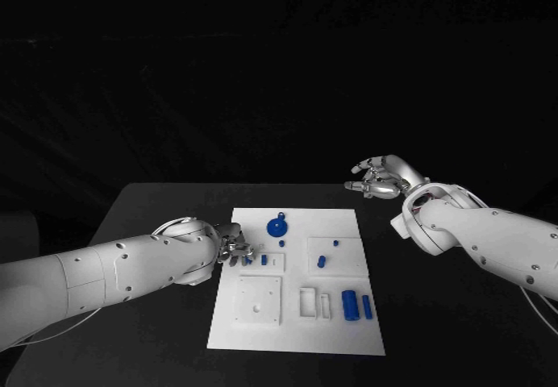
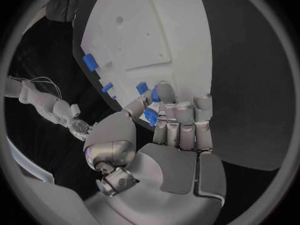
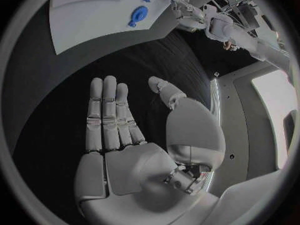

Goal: Assemble the parts on the task board

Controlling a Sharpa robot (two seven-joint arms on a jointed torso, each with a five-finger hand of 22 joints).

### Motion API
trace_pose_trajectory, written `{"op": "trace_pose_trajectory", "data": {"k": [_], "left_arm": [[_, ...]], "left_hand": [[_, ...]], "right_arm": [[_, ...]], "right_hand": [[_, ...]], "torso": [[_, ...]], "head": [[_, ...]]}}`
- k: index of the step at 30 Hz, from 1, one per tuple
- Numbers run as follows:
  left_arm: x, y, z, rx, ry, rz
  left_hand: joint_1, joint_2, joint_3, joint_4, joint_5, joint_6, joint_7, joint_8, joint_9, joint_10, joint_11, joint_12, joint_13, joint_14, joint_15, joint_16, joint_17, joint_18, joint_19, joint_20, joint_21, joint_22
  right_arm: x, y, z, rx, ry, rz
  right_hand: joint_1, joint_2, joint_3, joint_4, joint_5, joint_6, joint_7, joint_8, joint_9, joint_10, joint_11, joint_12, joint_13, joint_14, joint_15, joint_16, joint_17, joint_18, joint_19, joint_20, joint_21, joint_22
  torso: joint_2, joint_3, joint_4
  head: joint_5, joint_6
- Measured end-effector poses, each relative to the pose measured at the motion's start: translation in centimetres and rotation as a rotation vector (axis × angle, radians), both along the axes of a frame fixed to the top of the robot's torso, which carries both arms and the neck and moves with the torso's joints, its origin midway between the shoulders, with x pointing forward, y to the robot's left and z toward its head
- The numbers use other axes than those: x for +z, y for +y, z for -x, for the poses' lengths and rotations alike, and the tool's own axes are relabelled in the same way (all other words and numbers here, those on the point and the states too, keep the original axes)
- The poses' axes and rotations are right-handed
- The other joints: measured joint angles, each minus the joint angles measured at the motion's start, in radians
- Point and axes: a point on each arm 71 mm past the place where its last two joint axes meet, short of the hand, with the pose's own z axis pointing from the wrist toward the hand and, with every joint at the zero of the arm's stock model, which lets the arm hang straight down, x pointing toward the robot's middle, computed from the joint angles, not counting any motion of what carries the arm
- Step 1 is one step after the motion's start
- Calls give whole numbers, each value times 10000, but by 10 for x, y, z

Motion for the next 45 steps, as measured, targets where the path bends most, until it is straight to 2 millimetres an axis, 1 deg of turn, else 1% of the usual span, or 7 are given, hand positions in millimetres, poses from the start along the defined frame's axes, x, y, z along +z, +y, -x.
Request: {"op": "trace_pose_trajectory", "data": {"k": [10,15,21,22,24,30,45], "left_arm": [[-2,0,-1,-139,-102,-264],[-2,-1,-1,-217,-123,-341],[-2,-2,-1,-262,-152,-380],[-2,-2,-1,-269,-158,-387],[-3,-2,-1,-276,-165,-396],[-3,-2,0,-298,-191,-408],[-4,-2,-1,-299,-217,-418]], "left_hand": [[1,-1,-1,2,-38,19,-19,0,29,22,-23,39,10,21,17,39,-1,-1,0,0,0,9],[5,-4,-1,3,-41,36,-36,-3,38,36,-38,39,19,48,-17,39,-1,0,0,0,0,19],[7,-7,-2,3,-76,47,-47,-3,61,41,-43,79,19,50,-20,39,-2,0,18,-18,0,27],[7,-7,-2,4,-190,54,-54,-4,73,55,-56,90,19,80,-49,39,-2,-1,35,-35,0,32],[7,-7,13,19,-300,63,-63,-12,102,57,-58,90,19,85,-56,39,-2,-1,35,-35,0,32],[7,-9,10,92,-379,89,-89,-15,115,89,-91,91,18,101,-75,38,-2,-1,35,-35,0,41],[9,-33,21,132,-327,160,-161,-23,149,161,-163,127,17,173,-147,38,-3,0,35,-35,0,53]], "right_arm": [[0,0,0,-2,7,-9],[0,-1,0,-1,9,-15],[0,-1,0,3,14,-25],[0,-1,0,0,16,-28],[0,-1,0,-4,19,-30],[0,-1,0,-3,27,-39],[-1,-1,0,1,37,-49]], "right_hand": [[0,0,0,0,39,-9,9,0,0,-14,13,0,-11,0,0,0,9,-11,0,0,1,0],[0,0,0,0,39,-15,15,0,1,-16,16,0,-22,0,0,0,9,-59,0,0,1,0],[0,0,0,0,39,-18,18,0,-8,-19,19,0,-31,10,9,-37,26,-64,0,0,-38,0],[0,0,0,0,39,-20,20,0,-8,-31,31,0,-30,36,36,-37,26,-66,0,0,-38,0],[0,0,0,0,39,-9,9,0,-8,-31,31,0,-30,36,36,-37,26,-68,0,0,-38,0],[0,0,0,0,39,5,-5,0,-8,-31,32,0,-39,36,36,-37,25,-72,0,0,-38,0],[0,0,0,0,39,4,-4,0,-7,-32,32,0,-47,36,36,-37,35,-81,1,0,-38,1]], "torso": [[-2,-5,1],[-5,-5,6],[-6,-11,6],[-6,-11,6],[-6,-11,6],[-6,-5,6],[-8,3,3]], "head": [[-18,-23],[-23,-42],[-34,-44],[-34,-44],[-35,-44],[-49,-55],[-69,-66]]}}
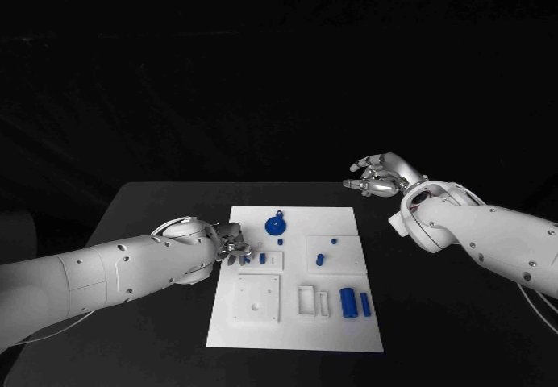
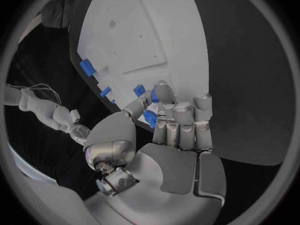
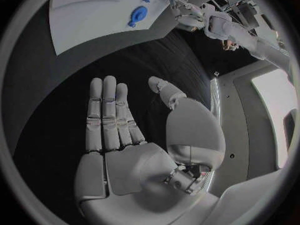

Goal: Assemble the parts on the task board

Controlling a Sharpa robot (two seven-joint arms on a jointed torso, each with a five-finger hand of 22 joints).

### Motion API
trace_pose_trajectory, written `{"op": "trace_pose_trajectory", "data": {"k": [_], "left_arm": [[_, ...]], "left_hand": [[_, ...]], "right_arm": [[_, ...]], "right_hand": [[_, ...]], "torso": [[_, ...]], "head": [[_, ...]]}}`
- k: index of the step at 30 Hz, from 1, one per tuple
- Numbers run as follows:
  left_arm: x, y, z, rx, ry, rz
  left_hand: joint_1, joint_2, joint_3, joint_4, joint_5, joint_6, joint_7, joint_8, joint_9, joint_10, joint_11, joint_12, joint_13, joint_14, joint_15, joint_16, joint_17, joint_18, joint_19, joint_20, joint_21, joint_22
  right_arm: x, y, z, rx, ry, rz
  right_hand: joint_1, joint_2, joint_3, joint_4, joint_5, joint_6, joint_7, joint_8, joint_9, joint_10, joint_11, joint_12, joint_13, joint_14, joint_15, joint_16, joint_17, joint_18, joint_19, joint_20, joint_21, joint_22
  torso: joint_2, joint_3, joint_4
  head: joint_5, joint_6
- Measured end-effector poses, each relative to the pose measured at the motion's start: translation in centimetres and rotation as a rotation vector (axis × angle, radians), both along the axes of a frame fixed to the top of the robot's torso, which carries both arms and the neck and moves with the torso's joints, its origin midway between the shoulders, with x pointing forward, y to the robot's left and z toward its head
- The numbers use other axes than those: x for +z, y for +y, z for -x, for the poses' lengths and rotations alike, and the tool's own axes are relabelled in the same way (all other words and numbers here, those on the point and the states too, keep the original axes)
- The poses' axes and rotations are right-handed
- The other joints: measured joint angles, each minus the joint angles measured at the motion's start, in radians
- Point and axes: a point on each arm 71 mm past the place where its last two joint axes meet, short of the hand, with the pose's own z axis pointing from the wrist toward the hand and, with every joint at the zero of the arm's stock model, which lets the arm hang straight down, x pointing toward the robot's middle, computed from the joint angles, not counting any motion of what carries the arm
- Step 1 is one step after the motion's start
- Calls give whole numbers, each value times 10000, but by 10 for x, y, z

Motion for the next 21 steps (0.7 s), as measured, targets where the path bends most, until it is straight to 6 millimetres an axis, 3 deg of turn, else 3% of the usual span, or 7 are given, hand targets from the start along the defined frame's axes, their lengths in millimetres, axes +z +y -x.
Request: {"op": "trace_pose_trajectory", "data": {"k": [13,21], "left_arm": [[-1,-1,2,-73,91,-50],[-1,-1,2,-77,95,-61]], "left_hand": [[1,-1,-27,28,-1,1,-2,14,15,-8,7,0,-1,0,0,0,-1,0,-1,0,0,10],[-7,8,3,98,-136,2,-3,23,50,-9,8,58,-2,0,0,40,-2,0,-1,1,0,37]], "right_arm": [[0,0,0,6,3,-5],[0,0,0,23,0,-12]], "right_hand": [[0,0,0,0,0,-3,3,0,-9,0,0,0,-20,0,0,-40,10,-51,0,0,0,0],[0,0,0,0,0,-6,6,0,-8,0,0,0,-21,0,0,-40,19,77,0,0,1,1]], "torso": [[-1,0,3],[-1,-1,5]], "head": [[1,-12],[-18,-13]]}}
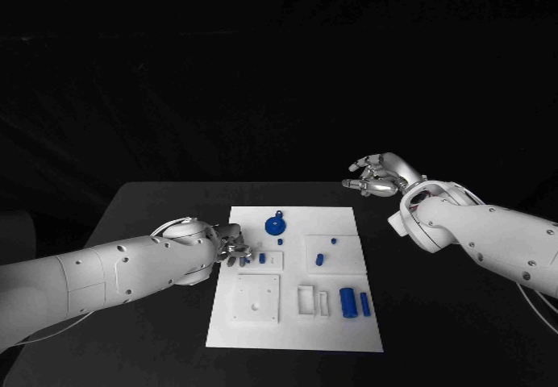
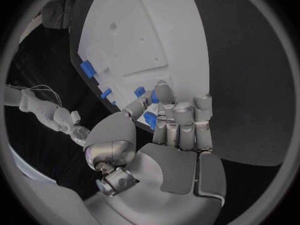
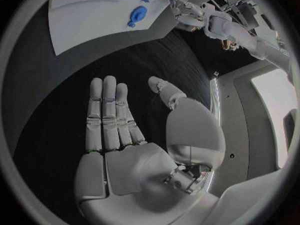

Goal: Assemble the parts on the task board

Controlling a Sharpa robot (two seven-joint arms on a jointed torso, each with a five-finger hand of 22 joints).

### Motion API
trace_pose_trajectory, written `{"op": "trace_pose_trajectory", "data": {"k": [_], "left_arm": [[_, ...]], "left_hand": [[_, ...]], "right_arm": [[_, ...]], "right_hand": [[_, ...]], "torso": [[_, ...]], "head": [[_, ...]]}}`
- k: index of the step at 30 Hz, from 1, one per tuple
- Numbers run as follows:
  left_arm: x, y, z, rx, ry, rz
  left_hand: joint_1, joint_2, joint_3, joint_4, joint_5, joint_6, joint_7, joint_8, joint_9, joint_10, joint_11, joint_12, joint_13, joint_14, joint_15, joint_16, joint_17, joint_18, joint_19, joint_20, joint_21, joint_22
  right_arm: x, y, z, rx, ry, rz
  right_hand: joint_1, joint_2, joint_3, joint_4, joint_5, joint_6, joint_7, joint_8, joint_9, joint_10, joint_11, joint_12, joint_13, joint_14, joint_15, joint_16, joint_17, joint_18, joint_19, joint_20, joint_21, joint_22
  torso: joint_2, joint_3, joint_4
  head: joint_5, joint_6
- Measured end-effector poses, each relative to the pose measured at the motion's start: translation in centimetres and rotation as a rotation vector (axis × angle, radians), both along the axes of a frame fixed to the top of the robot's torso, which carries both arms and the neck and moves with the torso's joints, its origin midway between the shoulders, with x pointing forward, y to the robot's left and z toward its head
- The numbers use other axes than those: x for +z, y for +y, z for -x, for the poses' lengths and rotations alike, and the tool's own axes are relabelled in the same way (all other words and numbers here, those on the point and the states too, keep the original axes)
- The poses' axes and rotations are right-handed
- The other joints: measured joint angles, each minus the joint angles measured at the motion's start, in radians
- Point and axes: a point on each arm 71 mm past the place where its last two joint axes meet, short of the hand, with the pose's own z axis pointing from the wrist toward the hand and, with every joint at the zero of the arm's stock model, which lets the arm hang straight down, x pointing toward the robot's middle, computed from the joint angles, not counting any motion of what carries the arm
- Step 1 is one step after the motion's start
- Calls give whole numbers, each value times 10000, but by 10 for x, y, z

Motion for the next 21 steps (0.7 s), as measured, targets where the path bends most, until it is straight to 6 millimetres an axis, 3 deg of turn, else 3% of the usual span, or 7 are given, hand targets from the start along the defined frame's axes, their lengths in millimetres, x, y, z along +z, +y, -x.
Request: {"op": "trace_pose_trajectory", "data": {"k": [5,12,21], "left_arm": [[0,0,0,8,5,-10],[-1,1,0,18,39,-39],[-3,3,0,73,170,-159]], "left_hand": [[-53,-64,28,125,-156,15,-16,0,22,0,0,13,-1,0,0,0,-15,0,0,0,0,15],[8,-466,331,709,-488,56,-58,1,64,6,-7,47,-21,37,-38,0,-36,0,0,0,0,30],[-36,-1109,98,983,-502,84,-88,18,129,311,-311,85,-32,397,-429,39,-37,1,0,0,0,51]], "right_arm": [[0,0,0,1,-1,-1],[0,-1,0,-3,-2,0],[0,-1,0,-11,-1,2]], "right_hand": [[0,0,0,0,0,-5,5,0,0,0,0,0,0,0,0,0,0,6,0,0,0,0],[0,0,0,0,0,-12,12,0,1,0,0,0,-8,0,0,0,-1,4,0,0,1,0],[0,0,0,0,0,-15,15,0,-3,0,0,0,-19,0,0,-39,11,0,0,0,-38,0]], "torso": [[0,0,1],[0,0,0],[1,-7,-1]], "head": [[-4,9],[-1,11],[1,-1]]}}
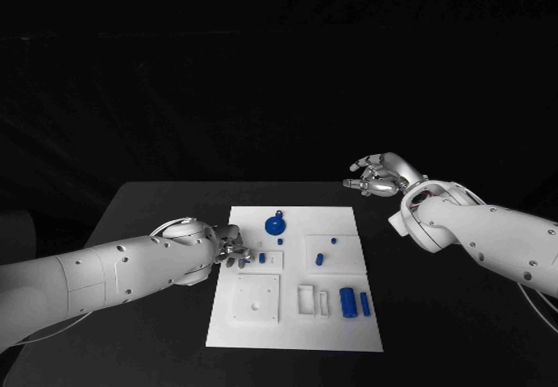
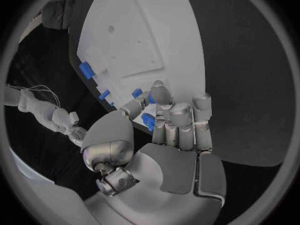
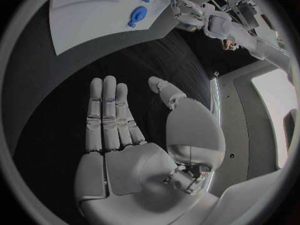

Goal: Assemble the parts on the task board

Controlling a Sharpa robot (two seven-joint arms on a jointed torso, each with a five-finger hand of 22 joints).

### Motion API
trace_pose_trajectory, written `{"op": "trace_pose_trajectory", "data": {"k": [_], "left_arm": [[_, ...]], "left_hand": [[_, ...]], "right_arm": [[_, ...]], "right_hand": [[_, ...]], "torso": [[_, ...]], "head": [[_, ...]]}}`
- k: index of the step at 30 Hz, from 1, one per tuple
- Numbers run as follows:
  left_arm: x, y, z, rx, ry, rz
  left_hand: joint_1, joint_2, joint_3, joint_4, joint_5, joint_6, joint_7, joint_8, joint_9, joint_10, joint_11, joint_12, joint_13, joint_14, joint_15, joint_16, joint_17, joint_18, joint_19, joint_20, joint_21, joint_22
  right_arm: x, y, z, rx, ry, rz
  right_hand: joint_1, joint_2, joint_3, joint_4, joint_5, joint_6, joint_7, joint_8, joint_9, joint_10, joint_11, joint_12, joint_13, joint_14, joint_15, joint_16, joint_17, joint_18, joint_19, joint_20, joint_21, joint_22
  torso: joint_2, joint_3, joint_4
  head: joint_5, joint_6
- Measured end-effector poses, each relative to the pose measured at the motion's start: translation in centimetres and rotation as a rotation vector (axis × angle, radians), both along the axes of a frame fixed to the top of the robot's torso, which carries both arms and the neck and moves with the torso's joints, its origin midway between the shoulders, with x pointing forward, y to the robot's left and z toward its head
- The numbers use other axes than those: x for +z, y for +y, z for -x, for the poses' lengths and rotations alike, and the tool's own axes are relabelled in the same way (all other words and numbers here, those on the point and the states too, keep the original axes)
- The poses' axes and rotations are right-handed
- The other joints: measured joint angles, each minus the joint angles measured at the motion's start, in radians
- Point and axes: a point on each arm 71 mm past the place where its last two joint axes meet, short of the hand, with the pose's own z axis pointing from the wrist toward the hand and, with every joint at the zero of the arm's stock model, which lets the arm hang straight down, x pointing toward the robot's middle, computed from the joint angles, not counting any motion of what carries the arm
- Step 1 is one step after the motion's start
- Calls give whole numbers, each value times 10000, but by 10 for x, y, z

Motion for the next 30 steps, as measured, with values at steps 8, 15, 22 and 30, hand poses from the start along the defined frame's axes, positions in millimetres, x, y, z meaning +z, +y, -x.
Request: {"op": "trace_pose_trajectory", "data": {"k": [8,15,22,30], "left_arm": [[0,0,0,19,42,-42],[-1,1,-1,54,47,-68],[-1,3,-2,117,24,-92],[0,9,-6,305,-36,-179]], "left_hand": [[-25,-178,-103,103,1,-3,-4,2,47,16,-17,0,1,19,-88,0,1,-1,0,0,0,0],[-94,-351,-220,358,3,22,-16,21,66,-20,-53,0,-10,32,-103,0,1,0,0,0,0,-1],[-223,-321,-1000,392,8,7,30,-7,150,-20,-53,39,-9,33,-104,70,1,162,0,0,0,40],[-632,-783,-1637,553,8,5,32,-7,200,-20,-53,80,-9,16,-120,69,1,163,0,0,0,50]], "right_arm": [[0,0,0,0,2,0],[0,0,0,-2,2,1],[0,0,0,10,3,-3],[0,0,0,3,4,0]], "right_hand": [[0,0,0,0,0,-4,4,0,-4,0,0,0,-8,0,0,0,0,-6,0,0,0,0],[0,0,0,0,0,-8,8,0,-3,0,0,0,-8,0,0,0,9,-17,-37,37,0,0],[0,0,0,0,0,-14,14,0,-3,0,0,0,-18,0,0,0,9,-57,-37,37,0,0],[0,0,0,0,0,-17,17,0,-3,0,0,0,-17,0,0,-37,19,-62,-37,37,0,8]], "torso": [[-2,-6,0],[-3,-6,3],[-3,-2,3],[-4,0,-1]], "head": [[-13,-9],[-14,-14],[-21,-6],[-25,-4]]}}
